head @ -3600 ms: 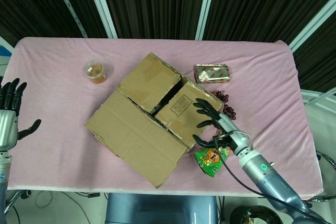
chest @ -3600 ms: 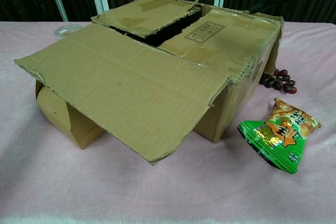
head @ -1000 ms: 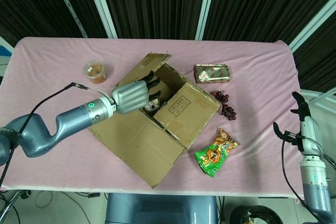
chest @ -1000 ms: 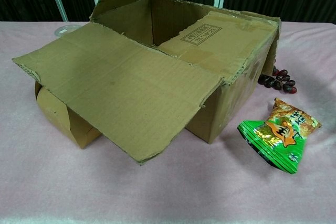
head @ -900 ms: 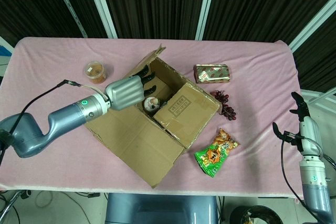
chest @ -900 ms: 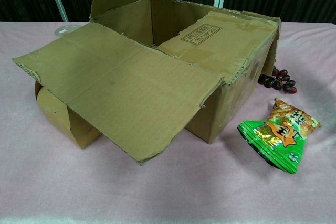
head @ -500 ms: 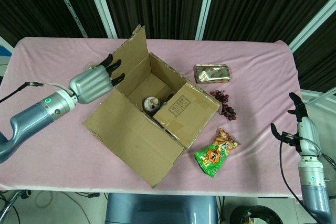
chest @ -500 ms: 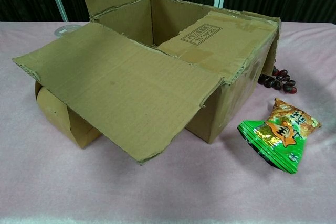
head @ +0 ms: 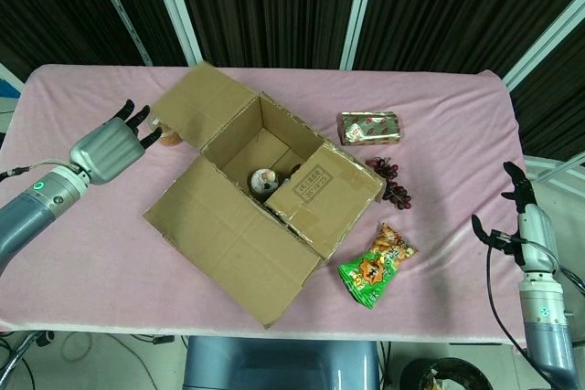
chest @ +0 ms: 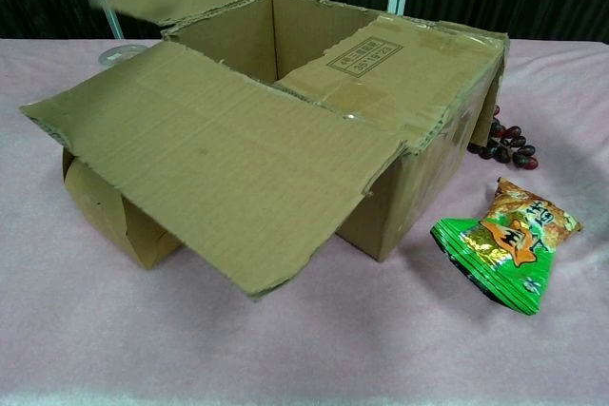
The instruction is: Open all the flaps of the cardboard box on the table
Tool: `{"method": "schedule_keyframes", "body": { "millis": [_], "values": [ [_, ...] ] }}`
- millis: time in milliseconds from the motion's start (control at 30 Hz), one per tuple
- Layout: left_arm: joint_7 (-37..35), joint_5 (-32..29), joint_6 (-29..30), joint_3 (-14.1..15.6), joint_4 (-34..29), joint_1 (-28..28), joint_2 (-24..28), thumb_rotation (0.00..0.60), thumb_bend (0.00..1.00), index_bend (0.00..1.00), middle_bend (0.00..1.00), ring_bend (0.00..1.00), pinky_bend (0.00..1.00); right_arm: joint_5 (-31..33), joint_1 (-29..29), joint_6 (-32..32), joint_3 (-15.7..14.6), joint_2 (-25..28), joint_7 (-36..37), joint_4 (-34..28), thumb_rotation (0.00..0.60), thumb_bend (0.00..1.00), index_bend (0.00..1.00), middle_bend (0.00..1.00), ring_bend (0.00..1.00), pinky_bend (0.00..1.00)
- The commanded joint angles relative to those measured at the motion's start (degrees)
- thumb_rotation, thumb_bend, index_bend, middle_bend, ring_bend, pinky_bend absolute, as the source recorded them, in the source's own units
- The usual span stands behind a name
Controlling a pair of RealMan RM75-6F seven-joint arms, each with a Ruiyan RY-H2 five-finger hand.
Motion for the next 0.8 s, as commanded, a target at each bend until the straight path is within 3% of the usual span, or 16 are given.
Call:
{"method": "schedule_keyframes", "body": {
  "millis": [33, 167, 267, 367, 433, 533, 633, 800],
  "values": [
    [0.16, -0.83, 0.4, 0.34, 0.88, 0.62, -0.79, 0.6, 0.69, 0.07, 0.45, 0.05, 0.16, 0.09, -0.01, -0.01, 0.05, 0.0, 0.03, -0.02, 0.6, 0.41, 0.01, 0.03, 0.02, 0.24],
    [-0.61, -1.68, 2.49, 0.13, 1.3, 1.81, -1.65, 0.6, 0.69, 0.07, 0.44, 0.05, 0.16, 0.18, -0.01, -0.07, 0.15, 0.15, 0.11, -0.05, 0.6, 0.41, 0.01, 0.03, 0.02, 0.24],
    [-3.67, -3.69, 7.65, -0.96, 0.4, 4.65, -2.7, 0.6, 0.66, 0.06, 0.4, 0.05, 0.15, 0.01, 0.01, 0.01, 0.25, 0.45, -0.05, -0.14, 0.6, 0.41, 0.01, 0.03, 0.02, 0.24],
    [-7.78, -6.09, 16.39, -2.52, -1.85, 9.32, -4.73, 0.6, 0.53, 0.03, 0.31, 0.04, 0.14, -0.32, 0.07, 0.1, 0.25, 0.83, -0.61, -0.35, 0.6, 0.41, 0.01, 0.03, 0.02, 0.24],
    [-10.67, -6.9, 22.65, -3.45, -3.58, 12.65, -6.28, 0.6, 0.4, 0.02, 0.25, 0.04, 0.12, -0.49, 0.13, 0.06, 0.16, 1.09, -1.16, -0.6, 0.6, 0.41, 0.01, 0.03, 0.02, 0.24],
    [-14.66, -7.19, 31.3, -4.42, -5.48, 17.37, -8.71, 0.6, 0.29, 0.02, 0.18, 0.01, 0.08, -0.83, 0.28, -0.02, -0.04, 1.39, -2.25, -1.05, 0.6, 0.41, 0.01, 0.03, 0.02, 0.24],
    [-20.1, -7.37, 39.81, -4.95, -7.4, 22.87, -11.14, 0.6, 0.24, 0.01, 0.09, 0.0, 0.04, -1.51, 0.8, -0.22, -0.21, 1.85, -4.32, -1.59, 0.6, 0.41, 0.01, 0.03, 0.02, 0.24],
    [-27.61, -5.55, 49.99, -4.12, -7.85, 30.82, -14.07, 0.6, 0.23, 0.0, 0.05, 0.0, 0.02, -3.63, 3.03, -1.64, 0.01, 3.27, -8.85, -2.72, 0.6, 0.42, 0.02, 0.04, 0.02, 0.23]
  ]
}}
